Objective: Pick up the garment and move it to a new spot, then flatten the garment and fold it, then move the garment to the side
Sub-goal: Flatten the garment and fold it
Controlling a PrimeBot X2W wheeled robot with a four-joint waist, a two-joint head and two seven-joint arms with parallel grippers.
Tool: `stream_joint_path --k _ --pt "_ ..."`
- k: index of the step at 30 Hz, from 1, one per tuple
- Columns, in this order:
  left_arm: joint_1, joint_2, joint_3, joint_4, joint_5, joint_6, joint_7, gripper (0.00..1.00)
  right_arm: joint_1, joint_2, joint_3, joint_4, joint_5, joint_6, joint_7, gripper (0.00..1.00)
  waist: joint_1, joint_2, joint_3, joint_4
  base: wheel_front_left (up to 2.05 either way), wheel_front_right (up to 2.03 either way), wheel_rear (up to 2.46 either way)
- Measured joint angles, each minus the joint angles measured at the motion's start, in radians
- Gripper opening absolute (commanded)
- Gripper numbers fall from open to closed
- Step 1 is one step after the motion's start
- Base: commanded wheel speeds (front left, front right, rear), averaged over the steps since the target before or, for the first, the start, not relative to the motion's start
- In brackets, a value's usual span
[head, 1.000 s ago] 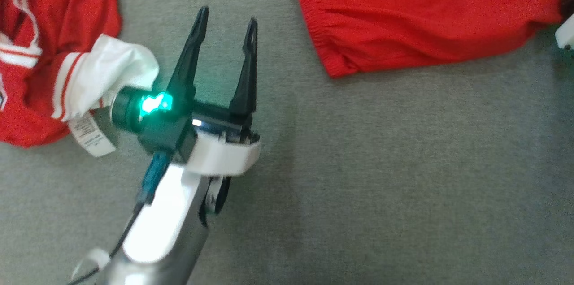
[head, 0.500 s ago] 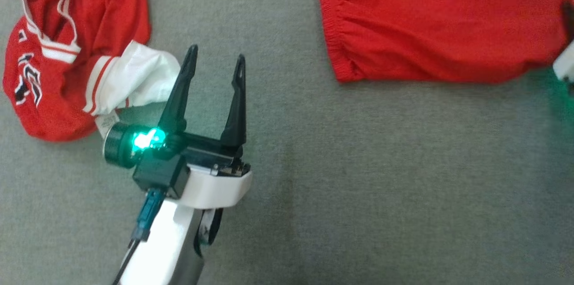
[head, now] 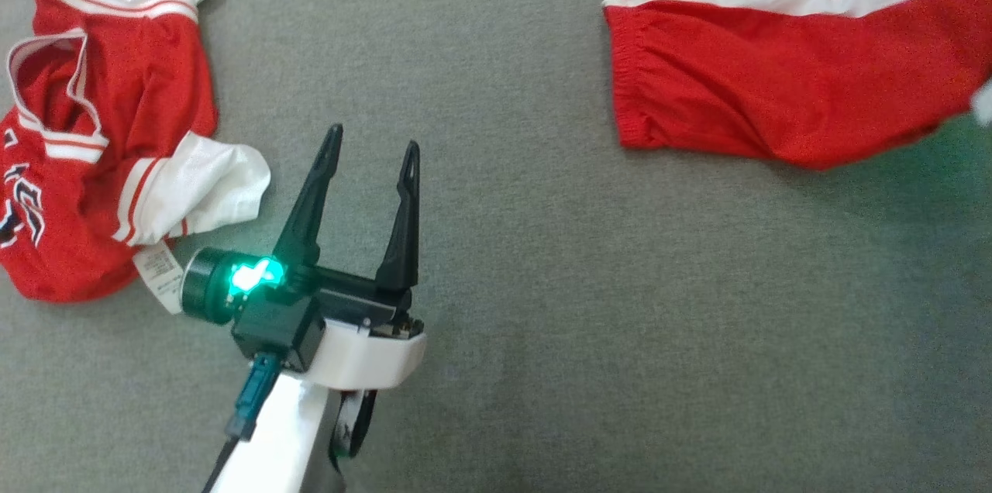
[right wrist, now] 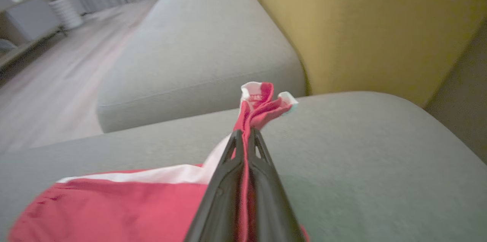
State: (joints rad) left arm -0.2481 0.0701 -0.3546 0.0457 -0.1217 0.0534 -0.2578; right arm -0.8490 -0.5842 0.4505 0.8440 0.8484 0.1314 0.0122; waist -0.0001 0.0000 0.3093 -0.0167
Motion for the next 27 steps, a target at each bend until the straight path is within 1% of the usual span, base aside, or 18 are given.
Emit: stream_joint_path --k 5,9,12,15,16,17,19,20,22,24,26,27 --pt "0.026 -0.004 0.000 0.015 0.000 -0.011 0.000 1.00 0.000 0.056 0.055 -0.184 0.054 0.000 0.034 0.00 0.0000 0.0000 -0.036 -0.014 0.00 0.00 0.00" --pt "0.034 -0.010 -0.004 0.024 0.000 -0.019 0.000 1.00 0.001 0.112 0.108 -0.292 0.086 0.000 0.080 0.00 0.0000 0.0000 -0.062 -0.013 0.00 0.00 0.00" --pt "0.034 -0.014 -0.008 0.027 -0.001 -0.019 0.000 1.00 0.002 0.150 0.156 -0.319 0.078 0.000 0.100 0.00 0.0000 0.0000 -0.076 -0.001 0.00 0.00 0.00" --pt "0.042 -0.015 -0.008 0.026 -0.003 -0.019 0.000 1.00 0.021 0.212 0.199 -0.300 0.040 0.000 0.107 0.00 0.0000 0.0000 -0.086 0.012 0.00 0.00 0.00" --pt "0.049 -0.015 -0.008 0.026 -0.004 -0.019 0.000 1.00 0.038 0.242 0.207 -0.282 0.033 0.000 0.107 0.07 0.0000 0.0000 -0.088 0.017 0.00 0.00 0.00" --pt "0.056 -0.016 -0.009 0.027 -0.005 -0.019 0.000 1.00 0.059 0.271 0.213 -0.259 0.024 0.000 0.099 1.00 0.0000 0.0000 -0.089 0.021 0.00 0.00 0.00" --pt "0.065 -0.016 -0.012 0.030 -0.014 -0.019 0.000 1.00 0.108 0.322 0.214 -0.215 0.010 0.000 0.061 1.00 0.0002 0.0000 -0.092 0.031 0.00 0.00 0.00" --pt "0.065 -0.016 -0.012 0.030 -0.014 -0.019 0.000 1.00 0.108 0.322 0.214 -0.215 0.010 0.000 0.061 1.00 0.0002 0.0000 -0.092 0.031 0.00 0.00 0.00" --pt "0.068 -0.016 -0.014 0.033 -0.014 -0.019 0.000 1.00 0.145 0.347 0.208 -0.192 -0.002 0.000 0.003 1.00 0.0001 0.0000 -0.098 0.040 0.00 0.00 0.00" --pt "0.070 -0.016 -0.013 0.030 -0.016 -0.017 0.000 1.00 0.162 0.349 0.181 -0.191 -0.012 0.000 -0.084 1.00 0.0001 0.0000 -0.110 0.045 0.00 0.00 0.00" --pt "0.075 -0.018 -0.006 0.025 -0.026 -0.009 0.000 1.00 0.166 0.328 0.158 -0.202 -0.045 0.000 -0.189 1.00 0.0001 0.0000 -0.125 0.049 0.00 0.00 0.00" --pt "0.080 -0.018 0.001 0.022 -0.030 -0.008 0.000 1.00 0.167 0.313 0.144 -0.208 -0.064 0.000 -0.222 1.00 0.0001 0.0000 -0.133 0.050 0.00 0.00 0.00"
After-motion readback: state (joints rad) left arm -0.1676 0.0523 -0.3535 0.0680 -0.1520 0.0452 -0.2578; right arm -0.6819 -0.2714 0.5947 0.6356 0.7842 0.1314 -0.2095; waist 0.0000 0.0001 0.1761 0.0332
